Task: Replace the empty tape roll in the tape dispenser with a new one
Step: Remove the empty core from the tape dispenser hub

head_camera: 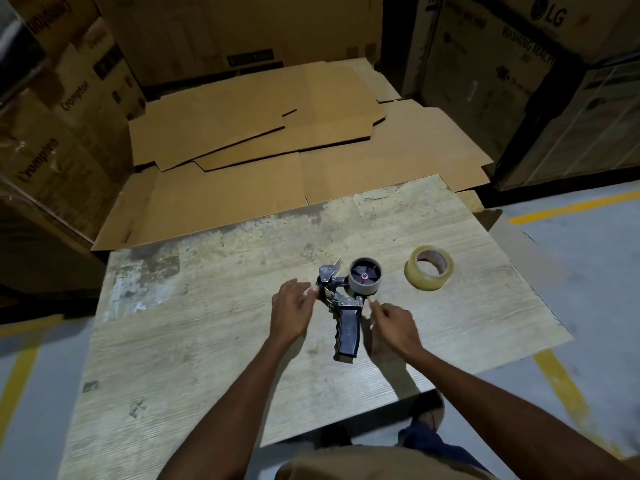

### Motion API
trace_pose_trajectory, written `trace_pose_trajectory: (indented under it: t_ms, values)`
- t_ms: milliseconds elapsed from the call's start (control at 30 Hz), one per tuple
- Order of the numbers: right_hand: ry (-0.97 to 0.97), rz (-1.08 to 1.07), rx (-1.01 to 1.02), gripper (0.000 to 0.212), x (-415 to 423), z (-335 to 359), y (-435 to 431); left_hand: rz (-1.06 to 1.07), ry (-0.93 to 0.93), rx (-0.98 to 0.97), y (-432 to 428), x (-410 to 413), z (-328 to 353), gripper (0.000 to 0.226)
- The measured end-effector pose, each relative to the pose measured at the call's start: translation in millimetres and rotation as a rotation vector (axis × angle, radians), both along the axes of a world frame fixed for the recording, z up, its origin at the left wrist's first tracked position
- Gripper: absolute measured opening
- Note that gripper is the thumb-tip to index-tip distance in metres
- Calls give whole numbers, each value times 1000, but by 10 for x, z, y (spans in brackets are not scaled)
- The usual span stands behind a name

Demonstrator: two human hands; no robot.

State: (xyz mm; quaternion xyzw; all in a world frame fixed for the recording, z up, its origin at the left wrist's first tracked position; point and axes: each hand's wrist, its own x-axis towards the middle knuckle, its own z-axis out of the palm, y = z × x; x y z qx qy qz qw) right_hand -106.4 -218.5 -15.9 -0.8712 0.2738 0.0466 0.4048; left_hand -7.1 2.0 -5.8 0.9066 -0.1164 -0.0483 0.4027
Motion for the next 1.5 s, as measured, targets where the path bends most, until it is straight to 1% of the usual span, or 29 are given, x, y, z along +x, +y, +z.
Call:
trace_pose_trajectory:
  t_ms: [67, 100, 167, 200, 267, 333, 467, 633, 733, 800, 867, 900, 933, 1000, 1067, 1133, 1200, 1267, 1367, 1433, 1500]
  values:
    - [-91, -73, -67, 56, -18, 31, -158, -33, -28, 63, -129, -106, -6, 44]
    - [-119, -81, -81, 45, -10, 67, -235, -65, -30, 89, -191, -141, -23, 51]
    - [-161, -70, -74, 26, 15, 126, -363, -99, 0, 160, -287, -164, -86, 81]
    - [-173, -66, -68, 20, 19, 142, -411, -103, 28, 189, -324, -172, -106, 97]
    - [-184, -65, -50, 16, 19, 175, -470, -122, 106, 223, -396, -190, -143, 120]
    - [-181, -57, -45, 15, 10, 191, -504, -141, 145, 230, -458, -211, -164, 129]
    - [-192, -64, -41, 14, -21, 219, -546, -186, 150, 230, -433, -90, -196, 127]
    - [-200, -30, -66, 21, -52, 236, -560, -434, 114, 275, -223, 179, -115, 116]
    - [-268, 40, -83, 41, -73, 205, -512, -543, 170, 255, -118, 308, -43, 105]
    - [-274, 133, -109, 64, -84, 204, -459, -570, 217, 231, -72, 352, -31, 98]
    - [-236, 245, -170, 86, -70, 185, -406, -504, 241, 201, -51, 347, -80, 87]
    - [-203, 286, -193, 93, -56, 185, -379, -437, 249, 177, -61, 330, -102, 77]
    - [-176, 314, -209, 99, -41, 175, -359, -365, 266, 136, -86, 304, -107, 67]
    - [-140, 349, -218, 106, -30, 153, -321, -215, 332, 27, -201, 226, -71, 55]
    - [-127, 365, -229, 109, -32, 120, -288, -95, 309, 13, -348, 168, -40, 44]
    - [-110, 357, -223, 107, -34, 92, -261, 15, 282, 63, -493, 114, -19, 55]
    - [-98, 338, -208, 101, -21, 67, -247, 126, 303, 99, -637, 78, 5, 66]
    - [-105, 329, -203, 95, 15, 39, -253, 211, 334, 127, -787, 94, 2, 81]
    - [-118, 362, -187, 89, 57, 28, -304, 296, 346, 187, -936, 110, 21, 89]
    - [-97, 405, -178, 90, 77, 50, -351, 321, 351, 235, -961, 133, 25, 94]
    - [-75, 458, -173, 90, 110, 82, -417, 333, 360, 243, -958, 167, 6, 95]
